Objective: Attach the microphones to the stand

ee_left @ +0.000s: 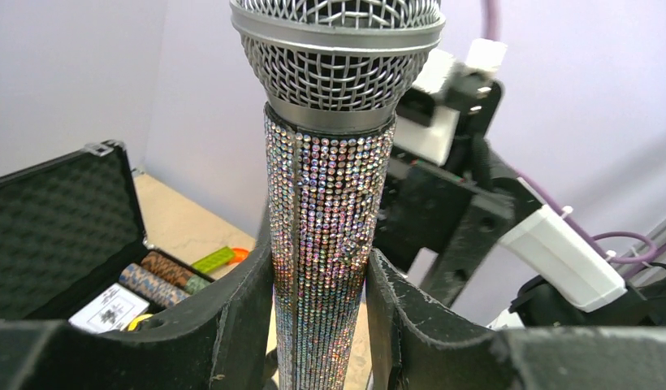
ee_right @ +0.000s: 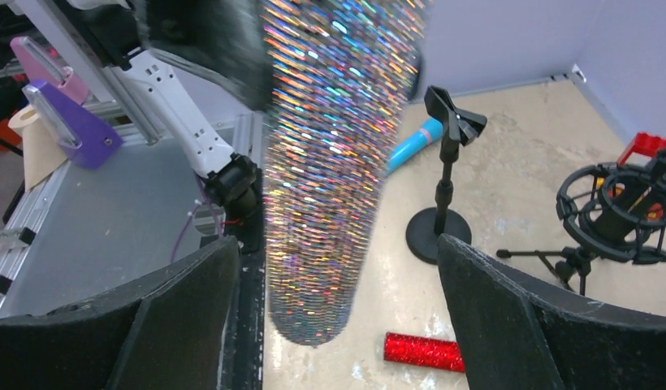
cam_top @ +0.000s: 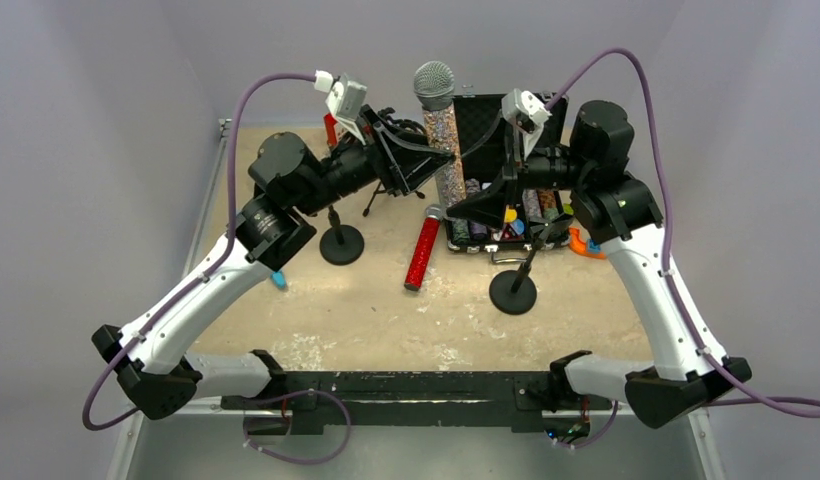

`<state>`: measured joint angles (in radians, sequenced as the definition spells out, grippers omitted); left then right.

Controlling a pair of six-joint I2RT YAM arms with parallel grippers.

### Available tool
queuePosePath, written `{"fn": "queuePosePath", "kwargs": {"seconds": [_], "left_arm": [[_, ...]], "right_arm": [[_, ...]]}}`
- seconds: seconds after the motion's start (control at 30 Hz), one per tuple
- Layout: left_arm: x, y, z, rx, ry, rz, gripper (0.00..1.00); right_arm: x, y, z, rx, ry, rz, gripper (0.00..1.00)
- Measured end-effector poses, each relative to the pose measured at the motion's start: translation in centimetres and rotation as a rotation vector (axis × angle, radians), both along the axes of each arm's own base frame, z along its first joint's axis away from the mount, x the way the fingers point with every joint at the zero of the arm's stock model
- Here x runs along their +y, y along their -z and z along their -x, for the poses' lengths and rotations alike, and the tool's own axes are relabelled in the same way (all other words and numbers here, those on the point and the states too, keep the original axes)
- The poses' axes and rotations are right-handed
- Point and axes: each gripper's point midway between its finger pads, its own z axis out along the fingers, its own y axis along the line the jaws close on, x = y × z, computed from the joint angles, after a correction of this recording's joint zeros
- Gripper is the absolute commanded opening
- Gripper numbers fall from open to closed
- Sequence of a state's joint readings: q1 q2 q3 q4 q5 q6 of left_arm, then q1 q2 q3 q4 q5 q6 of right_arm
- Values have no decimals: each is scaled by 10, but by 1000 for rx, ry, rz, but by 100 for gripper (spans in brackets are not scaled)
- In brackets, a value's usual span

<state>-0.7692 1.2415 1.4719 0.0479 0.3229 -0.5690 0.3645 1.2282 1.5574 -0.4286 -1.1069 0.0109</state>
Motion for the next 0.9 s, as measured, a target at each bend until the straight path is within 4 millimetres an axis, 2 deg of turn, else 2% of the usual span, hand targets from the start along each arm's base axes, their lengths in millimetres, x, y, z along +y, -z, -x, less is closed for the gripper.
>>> {"fn": "queuePosePath", "kwargs": {"seconds": [0.13, 0.27, 0.33, 0.43, 0.47, 0.53, 0.6, 0.67, 0.73, 0.9], "left_arm": [[-5, -11, 10, -22, 19, 31, 0], [-8, -12, 10, -22, 17, 40, 0], [-9, -12, 8, -22, 12, 43, 0], [-11, -11, 6, -23, 8, 44, 0], [-11, -11, 5, -20, 7, 44, 2], [-11, -11, 5, -16, 10, 46, 22], [-12, -10, 6, -14, 16, 44, 56], [-11, -9, 7, -10, 26, 40, 77], [-10, -7, 13, -13, 50, 26, 82], [0, -7, 27, -14, 111, -12, 82]], "right_arm": [[2, 9, -6, 50, 18, -8, 84], [5, 14, -3, 102, -7, -27, 69], [6, 15, 0, 120, -25, -36, 54], [7, 16, 7, 147, -69, -49, 19], [8, 16, 9, 153, -82, -53, 11], [8, 16, 11, 156, -92, -58, 4], [8, 17, 12, 156, -99, -59, 0], [8, 18, 13, 156, -107, -57, 0], [7, 19, 14, 147, -110, -54, 0], [5, 25, 17, 121, -112, -34, 0]]}}
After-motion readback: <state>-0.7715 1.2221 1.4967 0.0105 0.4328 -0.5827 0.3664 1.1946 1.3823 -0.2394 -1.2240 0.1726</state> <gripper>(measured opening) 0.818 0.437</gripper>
